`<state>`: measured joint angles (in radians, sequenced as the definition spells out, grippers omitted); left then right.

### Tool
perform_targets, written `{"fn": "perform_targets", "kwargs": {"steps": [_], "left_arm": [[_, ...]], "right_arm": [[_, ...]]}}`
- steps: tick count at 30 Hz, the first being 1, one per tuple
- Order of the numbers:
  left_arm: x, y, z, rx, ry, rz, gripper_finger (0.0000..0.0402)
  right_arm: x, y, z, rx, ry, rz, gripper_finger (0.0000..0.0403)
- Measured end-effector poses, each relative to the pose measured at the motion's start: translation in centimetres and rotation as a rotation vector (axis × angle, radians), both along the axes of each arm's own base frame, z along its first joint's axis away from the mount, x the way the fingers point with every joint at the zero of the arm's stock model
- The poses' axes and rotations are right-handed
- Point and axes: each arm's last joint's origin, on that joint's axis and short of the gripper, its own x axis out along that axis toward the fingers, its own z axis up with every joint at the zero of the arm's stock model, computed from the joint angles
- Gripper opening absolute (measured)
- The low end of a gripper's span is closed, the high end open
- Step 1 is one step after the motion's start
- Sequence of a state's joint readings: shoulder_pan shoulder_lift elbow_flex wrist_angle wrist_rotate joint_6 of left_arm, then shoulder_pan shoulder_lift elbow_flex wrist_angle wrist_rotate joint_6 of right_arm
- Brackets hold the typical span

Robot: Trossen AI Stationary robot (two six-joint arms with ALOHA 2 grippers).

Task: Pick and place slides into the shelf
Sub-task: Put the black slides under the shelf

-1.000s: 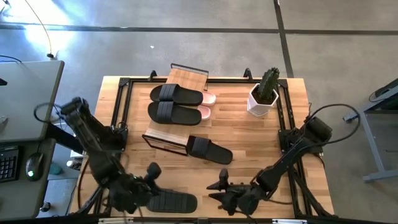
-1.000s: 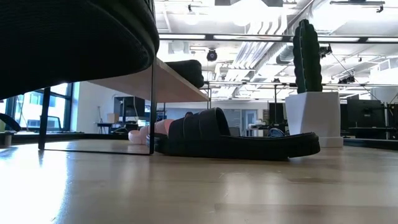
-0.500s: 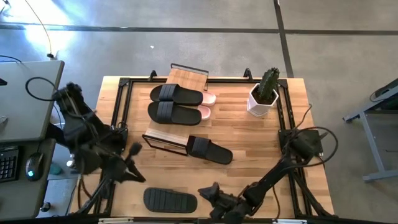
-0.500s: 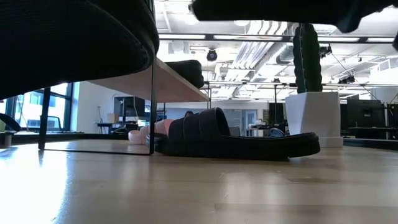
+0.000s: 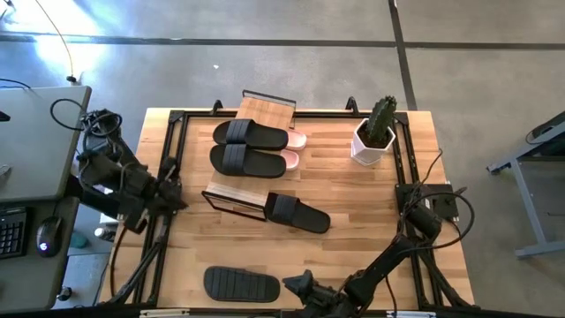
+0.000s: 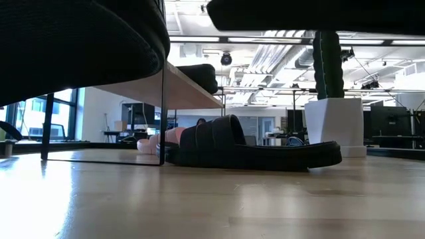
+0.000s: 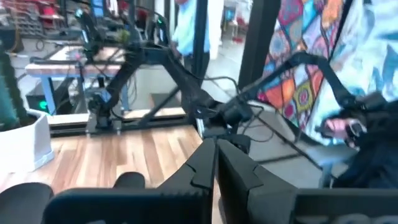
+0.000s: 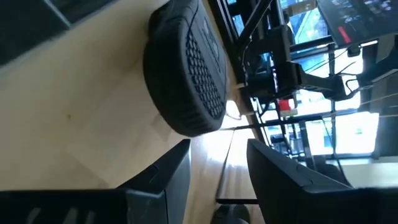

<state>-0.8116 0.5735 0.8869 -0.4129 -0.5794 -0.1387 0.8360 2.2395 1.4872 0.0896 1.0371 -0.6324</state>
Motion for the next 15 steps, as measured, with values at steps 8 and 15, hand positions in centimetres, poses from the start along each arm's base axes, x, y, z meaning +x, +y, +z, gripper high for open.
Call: {"fn": "perform_targets", "kwargs": {"steps": [8, 15], "left_arm": [[-2.1, 2.6, -1.6, -0.046, -0.054, 0.108, 0.0007], [-2.6, 3.1, -1.6, -0.068, -0.072, 0.114, 0.0007]], "right_arm": [[-0.1, 0.3, -0.1, 0.054, 0.016, 0.040, 0.0147], [-0.2, 0.3, -0.2, 0.045, 0.035, 0.048, 0.0147]]}}
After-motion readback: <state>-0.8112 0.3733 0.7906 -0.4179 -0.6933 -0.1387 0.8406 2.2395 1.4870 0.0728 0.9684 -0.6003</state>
